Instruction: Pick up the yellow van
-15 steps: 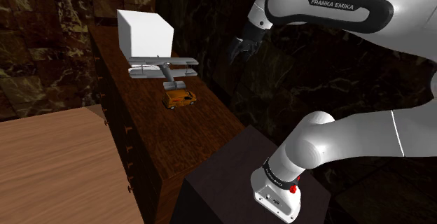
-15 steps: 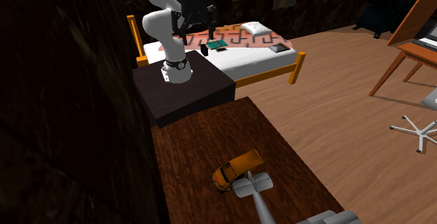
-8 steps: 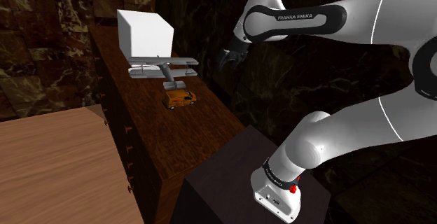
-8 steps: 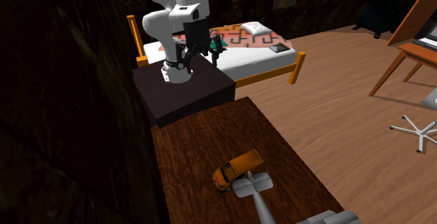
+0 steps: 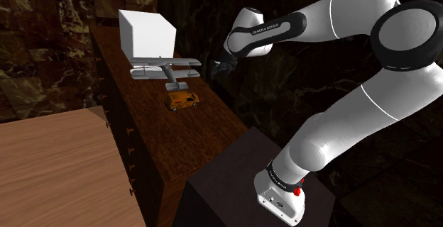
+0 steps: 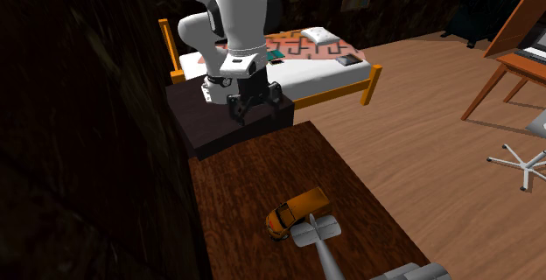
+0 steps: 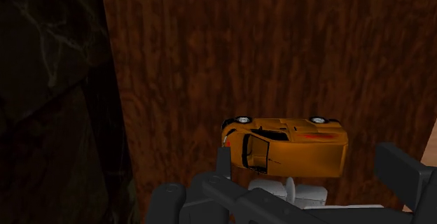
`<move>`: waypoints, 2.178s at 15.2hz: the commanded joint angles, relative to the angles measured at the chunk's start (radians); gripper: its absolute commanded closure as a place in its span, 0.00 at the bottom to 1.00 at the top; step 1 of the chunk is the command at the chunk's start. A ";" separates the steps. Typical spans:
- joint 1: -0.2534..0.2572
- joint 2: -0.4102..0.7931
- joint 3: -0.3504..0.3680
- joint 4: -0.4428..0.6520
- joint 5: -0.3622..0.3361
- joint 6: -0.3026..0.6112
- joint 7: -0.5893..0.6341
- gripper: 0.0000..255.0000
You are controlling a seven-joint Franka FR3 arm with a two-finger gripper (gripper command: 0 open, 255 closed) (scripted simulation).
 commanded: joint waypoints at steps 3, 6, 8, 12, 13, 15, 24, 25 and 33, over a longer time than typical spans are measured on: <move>0.011 0.174 -0.021 0.053 0.056 0.131 -0.058 0.00; 0.010 0.299 -0.024 0.108 0.118 0.205 -0.115 0.00; 0.002 0.382 -0.017 0.152 0.163 0.247 -0.155 0.00; -0.034 0.546 0.019 0.258 0.242 0.311 -0.226 0.00; -0.046 0.586 0.029 0.287 0.256 0.324 -0.240 0.00; -0.068 0.666 0.050 0.351 0.279 0.346 -0.264 0.00; -0.127 0.918 0.104 0.561 0.314 0.402 -0.307 0.00; -0.130 0.930 0.107 0.566 0.316 0.410 -0.310 0.00; -0.134 0.967 0.119 0.569 0.323 0.445 -0.315 1.00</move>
